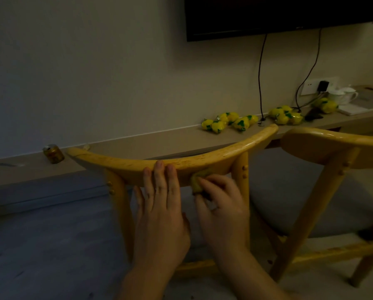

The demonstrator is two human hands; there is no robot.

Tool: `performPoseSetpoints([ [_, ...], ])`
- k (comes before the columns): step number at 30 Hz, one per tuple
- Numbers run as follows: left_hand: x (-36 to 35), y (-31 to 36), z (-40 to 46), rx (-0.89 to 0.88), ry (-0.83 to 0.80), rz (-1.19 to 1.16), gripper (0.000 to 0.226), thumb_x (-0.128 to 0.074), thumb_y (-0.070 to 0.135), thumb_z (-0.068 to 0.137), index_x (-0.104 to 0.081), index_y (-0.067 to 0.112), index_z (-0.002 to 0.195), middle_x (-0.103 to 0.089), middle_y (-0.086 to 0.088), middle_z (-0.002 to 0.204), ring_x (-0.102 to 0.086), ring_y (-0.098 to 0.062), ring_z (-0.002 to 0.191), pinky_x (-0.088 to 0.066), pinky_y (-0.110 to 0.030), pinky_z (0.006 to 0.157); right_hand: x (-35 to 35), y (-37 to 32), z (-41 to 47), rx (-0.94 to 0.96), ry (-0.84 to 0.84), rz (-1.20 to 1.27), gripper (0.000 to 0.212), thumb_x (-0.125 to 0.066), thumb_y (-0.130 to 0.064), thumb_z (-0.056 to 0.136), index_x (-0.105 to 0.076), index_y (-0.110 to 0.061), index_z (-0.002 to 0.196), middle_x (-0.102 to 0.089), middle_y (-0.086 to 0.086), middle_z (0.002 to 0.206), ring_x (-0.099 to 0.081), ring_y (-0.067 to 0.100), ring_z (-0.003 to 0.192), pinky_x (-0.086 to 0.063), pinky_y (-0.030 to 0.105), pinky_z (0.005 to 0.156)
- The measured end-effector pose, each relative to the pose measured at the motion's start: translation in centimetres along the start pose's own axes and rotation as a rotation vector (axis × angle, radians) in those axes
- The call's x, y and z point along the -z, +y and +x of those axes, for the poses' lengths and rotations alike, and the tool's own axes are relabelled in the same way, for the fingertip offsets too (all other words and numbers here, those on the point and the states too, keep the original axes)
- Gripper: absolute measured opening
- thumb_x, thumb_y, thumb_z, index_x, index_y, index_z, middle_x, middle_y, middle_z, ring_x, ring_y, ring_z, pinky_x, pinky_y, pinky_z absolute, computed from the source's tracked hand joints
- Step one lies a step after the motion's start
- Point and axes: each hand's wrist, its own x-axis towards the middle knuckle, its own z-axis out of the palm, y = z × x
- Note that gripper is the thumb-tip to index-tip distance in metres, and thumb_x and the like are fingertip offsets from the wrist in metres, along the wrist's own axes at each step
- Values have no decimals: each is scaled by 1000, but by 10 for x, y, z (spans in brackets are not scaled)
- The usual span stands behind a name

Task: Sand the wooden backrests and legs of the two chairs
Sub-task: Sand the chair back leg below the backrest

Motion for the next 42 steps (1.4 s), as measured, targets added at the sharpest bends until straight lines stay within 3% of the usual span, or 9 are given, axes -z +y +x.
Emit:
performPoseSetpoints([
  [2, 0, -2, 0, -1, -3, 0, 125, -81, 28, 76, 7, 11, 162, 18, -8, 169, 22, -29, 155, -12, -58, 121, 3, 1, 2, 47, -63, 0, 32, -85, 2, 75, -79, -7, 105, -71, 6, 106, -69, 15, 93, -53, 16, 84],
  [6, 6, -2, -1, 7, -47, 15, 126, -82, 28, 71, 3, 10, 162, 3, -12, 171, 7, -33, 155, -20, -62, 120, 29, 14, 19, -71, 119, -18, 31, -85, -1, 76, -79, -9, 106, -73, 4, 112, -71, 15, 99, -57, 26, 85],
  [11, 14, 6, -4, 23, -80, -10, 127, -76, 42, 81, 20, 14, 159, 23, -10, 169, 34, -32, 150, -4, -59, 122, 69, 47, 31, 198, 88, -142, 26, -75, -5, 88, -75, -1, 114, -69, 13, 127, -68, 27, 117, -57, 38, 97],
  [14, 20, 21, 0, -27, -22, -48, 126, -77, 43, 79, 13, 9, 161, 21, -12, 169, 32, -32, 151, -3, -56, 120, 73, 60, 39, 385, -24, -197, 31, -71, -3, 91, -70, 3, 121, -63, 19, 134, -61, 33, 128, -54, 46, 102],
  [20, 16, 41, 18, -126, -19, -16, 119, -71, 45, 84, 12, 9, 161, 18, -13, 170, 26, -33, 153, -1, -52, 125, 80, 80, 48, 416, 104, -164, 28, -67, -3, 96, -68, 4, 123, -61, 23, 136, -60, 29, 130, -53, 42, 105],
  [24, 13, 41, 22, -133, -8, -15, 117, -74, 41, 81, 4, 9, 163, 11, -9, 171, 14, -32, 156, 6, -46, 126, 69, 90, 41, 318, -58, -118, 32, -65, -18, 100, -68, -10, 131, -59, 16, 141, -54, 24, 135, -45, 27, 111],
  [29, 9, 41, 24, -123, 29, -4, 117, -76, 40, 78, -2, 9, 163, 6, -11, 172, 9, -32, 157, 9, -41, 125, 53, 105, 33, 558, -229, -178, 41, -68, 2, 95, -60, 4, 135, -48, 24, 150, -46, 35, 142, -46, 46, 112],
  [35, 5, 43, 26, -113, 66, 18, 116, -78, 37, 77, -6, 7, 163, 2, -13, 172, 5, -33, 157, 2, -46, 124, 68, 124, 26, 637, -355, -235, 32, -58, -8, 103, -62, 1, 133, -51, 18, 148, -47, 34, 142, -51, 48, 107],
  [42, 2, 44, 24, -93, 95, 14, 116, -78, 36, 76, -7, 7, 163, 1, -12, 172, 1, -35, 158, 1, -46, 124, 63, 107, 53, 663, -257, -196, 39, -66, -1, 98, -58, 4, 136, -50, 24, 149, -47, 36, 142, -49, 48, 108],
])
